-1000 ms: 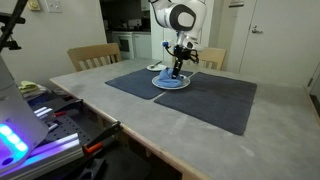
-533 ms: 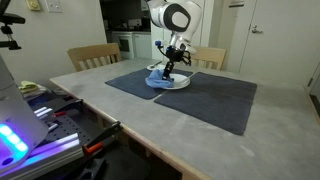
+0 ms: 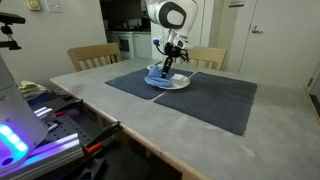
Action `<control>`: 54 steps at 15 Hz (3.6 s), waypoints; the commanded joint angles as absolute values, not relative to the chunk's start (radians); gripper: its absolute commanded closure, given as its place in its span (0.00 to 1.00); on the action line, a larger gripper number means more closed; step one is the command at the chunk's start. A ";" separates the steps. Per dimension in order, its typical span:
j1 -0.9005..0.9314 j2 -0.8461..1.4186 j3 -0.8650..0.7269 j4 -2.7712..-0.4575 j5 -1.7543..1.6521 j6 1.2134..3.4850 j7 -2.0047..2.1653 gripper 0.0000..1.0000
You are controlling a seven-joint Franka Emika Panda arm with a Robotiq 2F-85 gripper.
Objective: Use the towel to wipe the plate in the middle of the mats
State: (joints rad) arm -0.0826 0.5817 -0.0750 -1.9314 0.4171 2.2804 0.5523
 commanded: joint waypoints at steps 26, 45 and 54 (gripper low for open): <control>-0.071 0.670 -0.153 -1.717 0.212 1.901 0.662 0.98; -0.081 0.702 -0.184 -1.683 0.227 2.231 0.698 0.98; -0.039 0.691 -0.190 -1.709 0.097 1.993 0.704 0.98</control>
